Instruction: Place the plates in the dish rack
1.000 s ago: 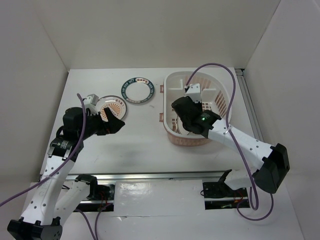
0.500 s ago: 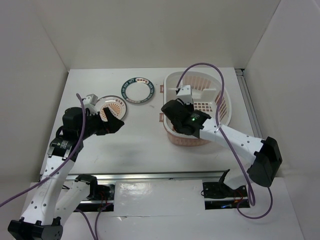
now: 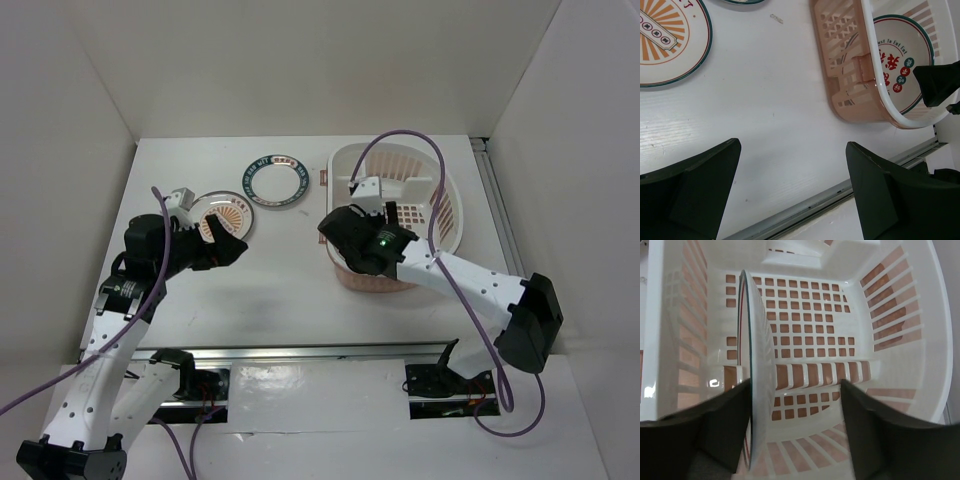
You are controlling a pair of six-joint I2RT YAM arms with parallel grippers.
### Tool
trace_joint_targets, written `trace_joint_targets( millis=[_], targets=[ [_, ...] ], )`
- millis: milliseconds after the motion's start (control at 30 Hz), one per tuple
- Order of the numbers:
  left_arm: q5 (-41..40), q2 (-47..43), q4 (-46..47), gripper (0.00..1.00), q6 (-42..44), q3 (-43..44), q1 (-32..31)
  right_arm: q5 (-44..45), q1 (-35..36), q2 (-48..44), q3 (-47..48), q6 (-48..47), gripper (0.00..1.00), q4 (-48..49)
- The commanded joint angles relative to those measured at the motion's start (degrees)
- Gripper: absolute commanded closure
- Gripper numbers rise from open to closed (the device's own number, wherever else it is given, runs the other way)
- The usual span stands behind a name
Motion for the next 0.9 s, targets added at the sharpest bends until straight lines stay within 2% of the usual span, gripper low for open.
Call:
trace_joint_targets(
  millis=[0, 100, 233, 400, 533, 567, 633, 667, 767, 800, 867],
  targets=[
    [0.72, -0.31, 1.18, 0.00, 1.70, 0.71, 0.34, 2.22, 1.01, 0.31, 3.60, 3.22, 0.20, -3.33],
    [0.72, -0.31, 1.18, 0.00, 1.70, 0.71, 0.87, 2.22, 2.15, 0.31, 5.97, 4.45, 0.01, -5.26],
    [-0.94, -0.31, 1.18, 0.00, 1.70, 0.71, 0.87, 2.83, 3.29, -0.75, 9.13, 5.67, 0.01, -8.51],
    [-5.69, 2.23, -0.13, 0.00, -2.78, 0.71, 0.87, 6.26, 5.31, -1.80, 15.37, 5.68, 0.01, -12.99],
    [-13.50, 3.99, -0.84, 0.00, -10.85, -0.69, 0.87, 8.20, 7.77, -1.80, 23.27, 1.47, 0.01, -14.31],
    [-18.22, 4.00, -0.84, 0.00, -15.22, -1.48, 1.39, 8.81, 9.61, -1.80, 24.16, 0.50, 0.01, -14.32],
    [-21.94, 4.00, -1.37, 0.00, -19.81, -4.82, 2.01, 9.34, 11.73, -2.32, 24.70, -0.64, 0.01, -13.79],
    [-23.78, 4.00, -0.59, 0.00, -22.01, -6.31, 3.15, 9.34, 13.74, -3.11, 24.18, -2.13, 0.01, -12.14],
    [-22.75, 2.77, 4.23, 0.00, -29.40, -14.39, 5.52, 8.72, 16.91, -4.78, 21.28, -4.33, 0.01, -9.14],
    [-22.75, 2.76, 10.34, 0.00, -31.33, -16.58, 6.05, 7.16, 17.44, -6.09, 20.31, -5.99, 0.01, -6.35],
    [-22.75, 1.97, 16.44, 0.00, -32.92, -22.57, 6.06, 4.69, 18.23, -8.46, 17.15, -7.76, 0.01, -3.70]
  ],
)
